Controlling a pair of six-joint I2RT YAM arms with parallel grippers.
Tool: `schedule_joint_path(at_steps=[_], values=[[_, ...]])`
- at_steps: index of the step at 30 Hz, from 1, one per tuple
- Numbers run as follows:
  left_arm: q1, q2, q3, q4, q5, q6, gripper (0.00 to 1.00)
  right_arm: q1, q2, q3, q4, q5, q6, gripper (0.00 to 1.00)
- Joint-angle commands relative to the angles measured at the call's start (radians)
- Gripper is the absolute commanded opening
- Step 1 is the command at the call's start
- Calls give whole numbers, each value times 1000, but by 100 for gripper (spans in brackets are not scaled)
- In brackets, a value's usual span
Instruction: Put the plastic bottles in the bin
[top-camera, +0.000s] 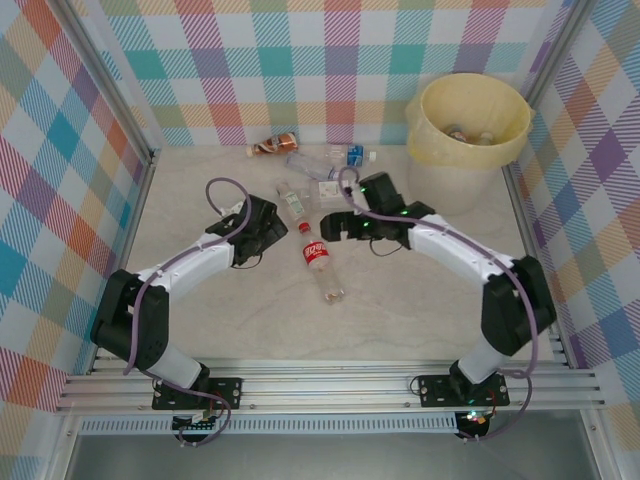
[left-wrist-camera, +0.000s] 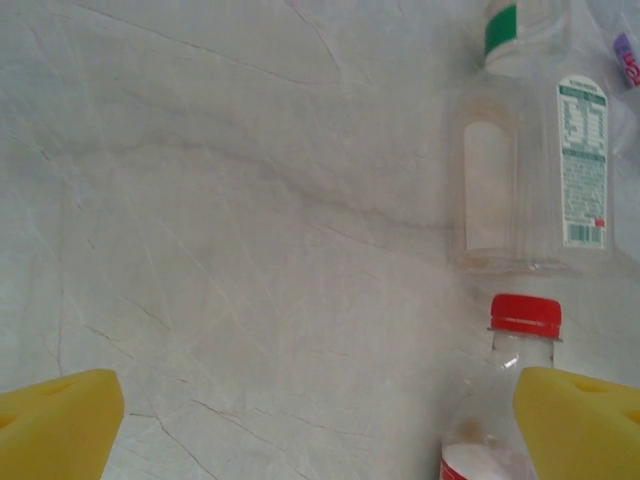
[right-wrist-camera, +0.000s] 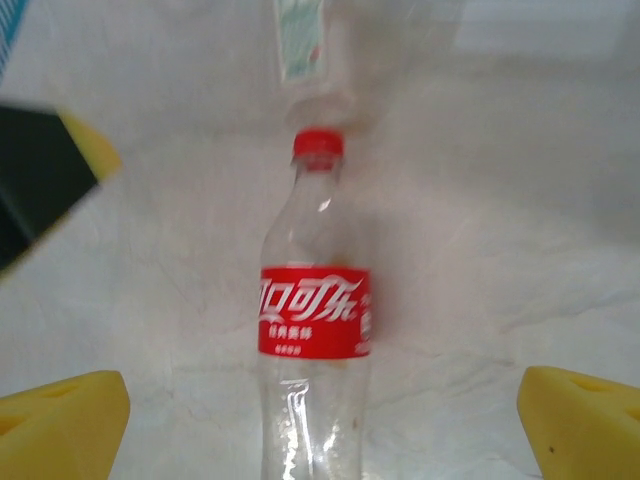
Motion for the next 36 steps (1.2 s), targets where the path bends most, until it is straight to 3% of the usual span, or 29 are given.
schedule_joint_path(at_steps=[1,10,16,30,36], values=[[24,-26,7,-46,-23,-29,100,57,74,81,-47,16,-9,99],[41,-38,-19,-44,-24,-46,100,167,276,231,-171,204,-22,93],[46,-40,-19,-50,-16,-52,100,188,365,284,-193,314,-15,88],[49,-39,-25,-58,-25,-54,100,201,553,401,-244,355,-87,82],[50,-33,-22,-54,-20,-49,100,201,516,366,-203,389,-114,68]])
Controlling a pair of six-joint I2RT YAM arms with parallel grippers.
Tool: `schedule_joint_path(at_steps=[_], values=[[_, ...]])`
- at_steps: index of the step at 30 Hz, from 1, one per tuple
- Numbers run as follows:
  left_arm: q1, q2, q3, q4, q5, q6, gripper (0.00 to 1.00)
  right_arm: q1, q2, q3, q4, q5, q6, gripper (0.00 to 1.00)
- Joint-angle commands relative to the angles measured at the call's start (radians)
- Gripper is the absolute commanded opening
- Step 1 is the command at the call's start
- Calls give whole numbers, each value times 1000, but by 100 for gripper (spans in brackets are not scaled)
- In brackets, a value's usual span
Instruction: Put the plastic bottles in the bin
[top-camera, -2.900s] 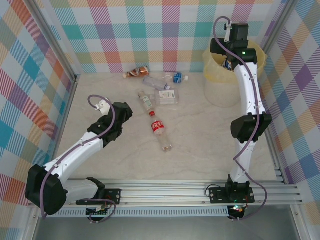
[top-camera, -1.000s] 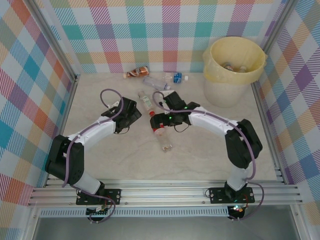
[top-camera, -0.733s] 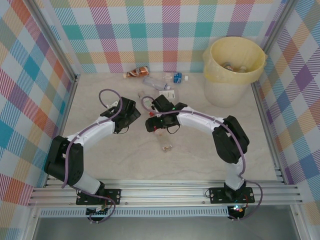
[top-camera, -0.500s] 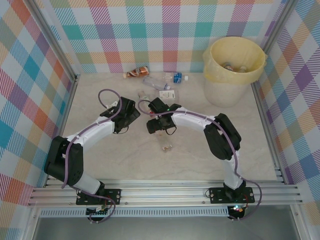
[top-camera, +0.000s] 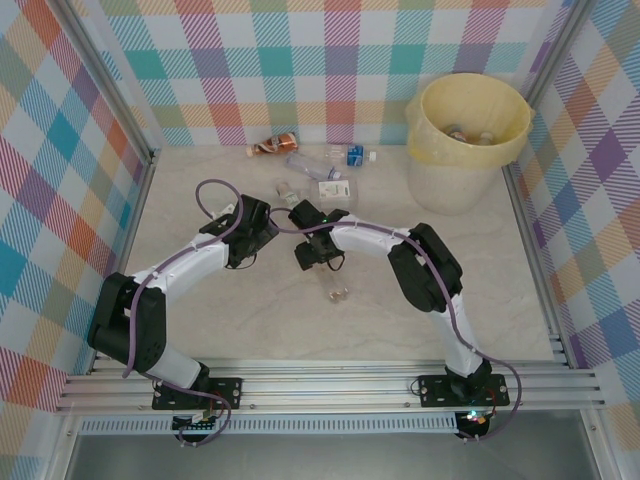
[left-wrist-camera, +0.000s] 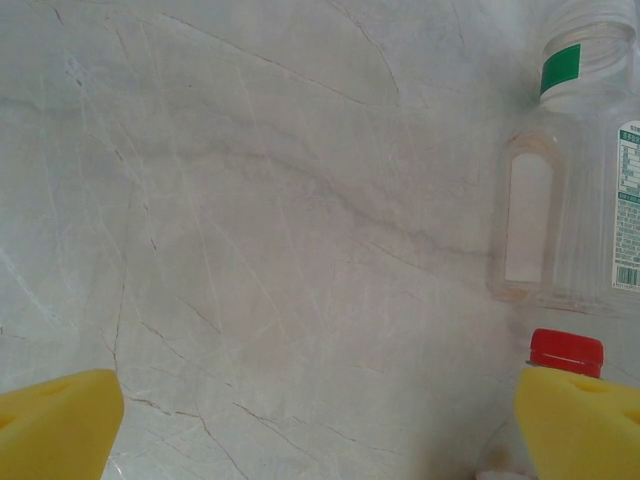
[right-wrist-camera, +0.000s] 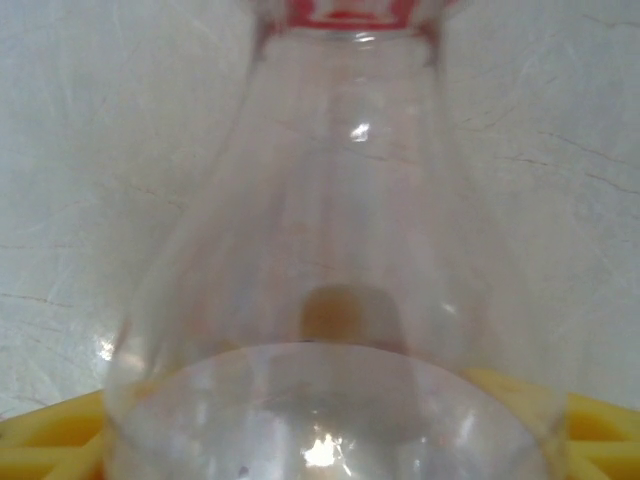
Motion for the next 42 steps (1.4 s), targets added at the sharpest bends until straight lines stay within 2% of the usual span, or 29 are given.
schedule_joint_path(at_steps=[1,6,18,26,30,42], values=[[18,-12,-11,-12,-9,0,100,5,-29,-24,16,31,-26,66],[18,-3,-10,-2,12,7,100,6,-91,-72,63,61,-43,60],[18,36,4,56,93,43,100,-40,-288,-294,274,191,-84,54],[18,61,19,79,127,51,100,-114,-511,-466,522,166,-101,50],[18,73,19,109,157,52,100,-167,-609,-512,654,112,-101,49],[13,40,-41,334,298,68,100,-327,-730,-416,884,17,-160,49]])
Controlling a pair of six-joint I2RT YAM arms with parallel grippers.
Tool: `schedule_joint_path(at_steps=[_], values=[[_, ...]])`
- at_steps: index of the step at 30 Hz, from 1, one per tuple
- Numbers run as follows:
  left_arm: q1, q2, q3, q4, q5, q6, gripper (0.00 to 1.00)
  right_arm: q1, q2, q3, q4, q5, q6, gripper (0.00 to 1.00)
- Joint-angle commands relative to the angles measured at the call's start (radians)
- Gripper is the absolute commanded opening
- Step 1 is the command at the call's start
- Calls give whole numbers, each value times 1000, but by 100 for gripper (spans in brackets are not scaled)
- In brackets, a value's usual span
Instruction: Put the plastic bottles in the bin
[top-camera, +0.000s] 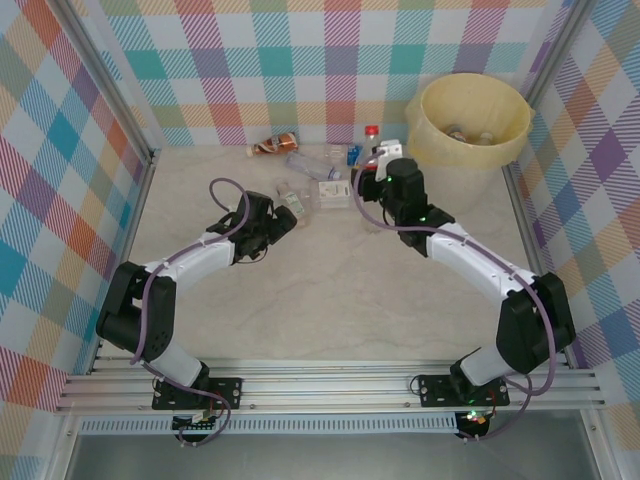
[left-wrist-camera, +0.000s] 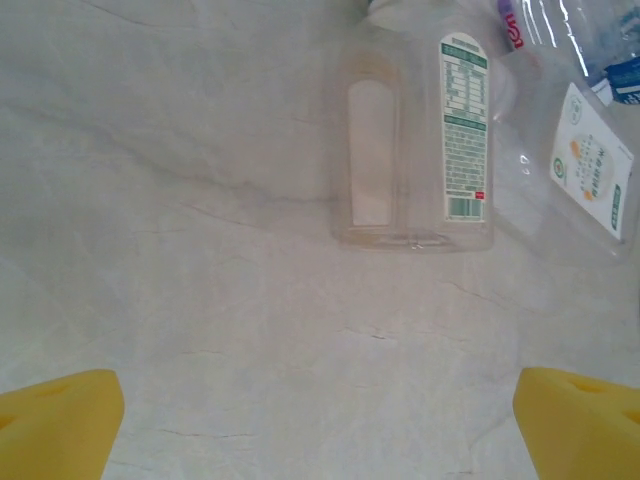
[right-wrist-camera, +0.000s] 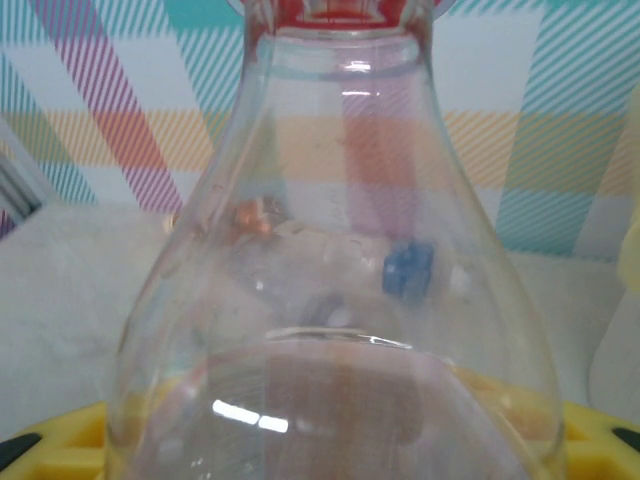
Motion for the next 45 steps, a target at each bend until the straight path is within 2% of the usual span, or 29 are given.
schedule_joint_path(at_steps=[1,14,19,27,31,35,38,42,45], values=[[10,-34,-24,81,53,20,100,-45,-36,77,130,-28,-41,49],[5,-76,-48,120,65,32,100,-250,77,400,135,-56,-180,46],[6,-64,-32,116,72,33,100,-336,125,500,123,-49,-187,46],[4,-69,-48,125,67,28,100,-453,269,658,81,-6,-213,46],[4,-61,-40,121,69,33,100,-497,351,767,-2,17,-259,46],[4,-45,-39,133,80,27,100,-516,424,842,-43,25,-272,46],[5,-39,-40,132,79,25,100,-516,485,933,-148,81,-258,48],[4,-48,-50,130,69,24,100,-516,512,939,-203,160,-254,48],[4,-56,-48,111,56,34,100,-518,535,976,-308,192,-257,51]])
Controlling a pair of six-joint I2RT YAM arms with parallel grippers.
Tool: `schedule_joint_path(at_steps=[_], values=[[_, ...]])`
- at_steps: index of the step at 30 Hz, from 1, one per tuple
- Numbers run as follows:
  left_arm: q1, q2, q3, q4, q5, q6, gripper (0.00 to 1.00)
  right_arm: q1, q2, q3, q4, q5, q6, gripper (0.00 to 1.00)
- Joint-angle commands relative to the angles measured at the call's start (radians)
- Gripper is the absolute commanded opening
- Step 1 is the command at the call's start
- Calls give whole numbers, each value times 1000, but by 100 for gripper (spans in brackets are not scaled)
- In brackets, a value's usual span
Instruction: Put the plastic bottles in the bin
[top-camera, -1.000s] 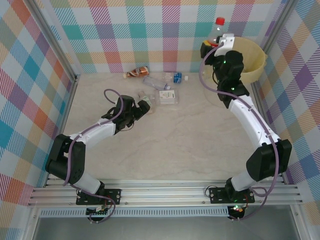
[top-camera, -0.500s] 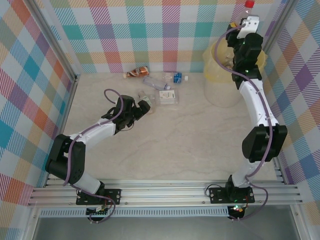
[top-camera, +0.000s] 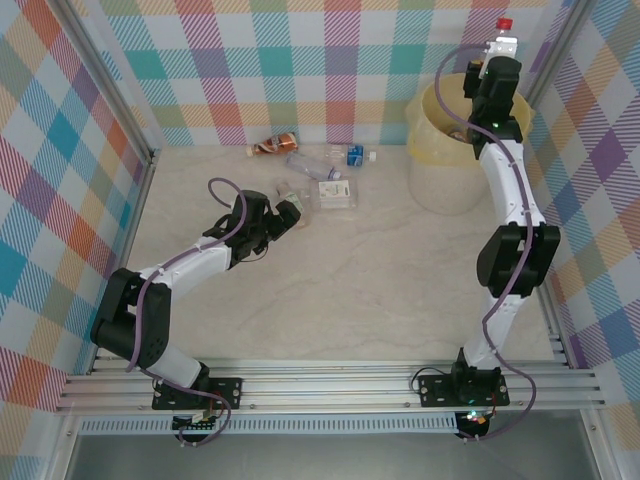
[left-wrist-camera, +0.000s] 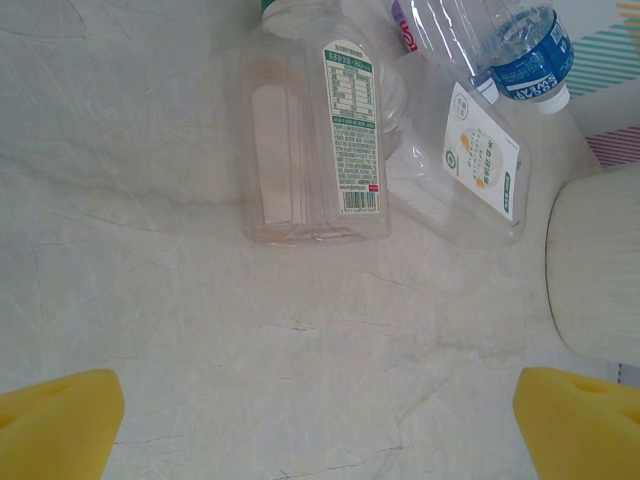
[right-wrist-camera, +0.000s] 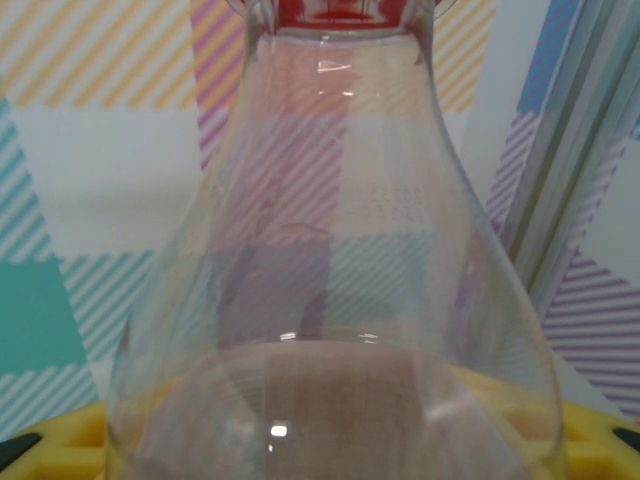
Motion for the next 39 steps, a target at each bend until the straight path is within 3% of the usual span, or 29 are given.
schedule_joint_path(at_steps=[1,6,8,12,17,27,33,39], values=[[4,-12,-15,2,-13,27,100,-2,24,70,-133,74,-6,52],[4,-5,-17,12,-11,24,100,-14,60,108,-260,87,6,56],[4,1,-22,19,-4,19,100,-24,96,164,-373,72,87,62],[4,1,-24,20,-2,20,100,-30,123,215,-478,-88,127,76],[4,-3,-26,11,-13,30,100,-29,70,194,-451,-249,166,81],[4,17,-22,22,4,31,100,-29,-35,106,-421,-320,193,88],[4,39,9,-11,13,64,100,-29,-189,-95,-290,-481,259,100],[1,90,66,-48,32,101,100,-28,-355,-333,-94,-621,385,100]])
